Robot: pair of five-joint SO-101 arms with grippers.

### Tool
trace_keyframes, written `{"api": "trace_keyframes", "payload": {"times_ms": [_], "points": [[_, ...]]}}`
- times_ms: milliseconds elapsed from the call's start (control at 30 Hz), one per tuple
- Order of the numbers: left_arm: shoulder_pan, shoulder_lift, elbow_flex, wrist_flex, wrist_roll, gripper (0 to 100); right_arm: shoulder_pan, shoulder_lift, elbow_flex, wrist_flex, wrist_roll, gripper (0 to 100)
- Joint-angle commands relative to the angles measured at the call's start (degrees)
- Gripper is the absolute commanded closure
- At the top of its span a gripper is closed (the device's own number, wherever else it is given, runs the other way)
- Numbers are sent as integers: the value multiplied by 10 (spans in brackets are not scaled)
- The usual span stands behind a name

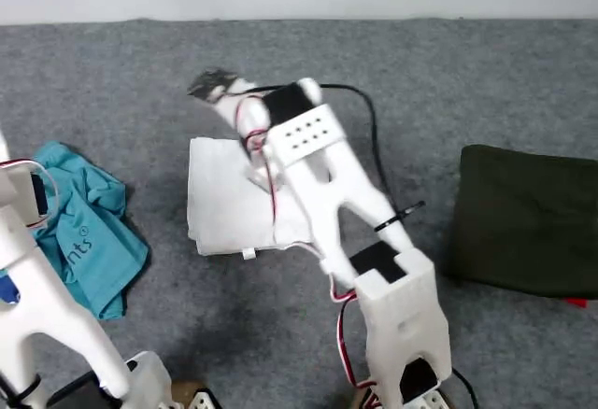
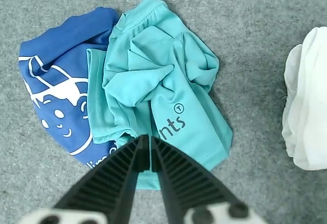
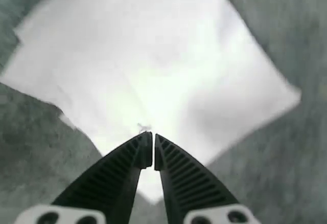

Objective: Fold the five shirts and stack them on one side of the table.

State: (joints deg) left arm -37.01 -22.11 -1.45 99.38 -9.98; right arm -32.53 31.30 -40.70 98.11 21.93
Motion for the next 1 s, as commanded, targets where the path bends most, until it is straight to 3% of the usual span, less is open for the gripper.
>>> {"api": "trace_keyframes", "payload": {"times_ms": [0, 133, 300, 367, 700, 967], "points": [[4, -21, -2, 10, 5, 983, 29, 0, -16, 48, -61, 989], [4, -21, -2, 11, 5, 983, 51, 3, 6, 48, -112, 956], [4, -21, 0, 11, 5, 983, 53, 7, 69, 46, -185, 736], [4, -21, 0, 11, 5, 983, 49, 10, 91, 35, -198, 706], [4, -20, 0, 10, 5, 983, 41, 152, 100, -25, -204, 722], [4, -20, 0, 10, 5, 983, 35, 183, 98, -26, -199, 939]]}}
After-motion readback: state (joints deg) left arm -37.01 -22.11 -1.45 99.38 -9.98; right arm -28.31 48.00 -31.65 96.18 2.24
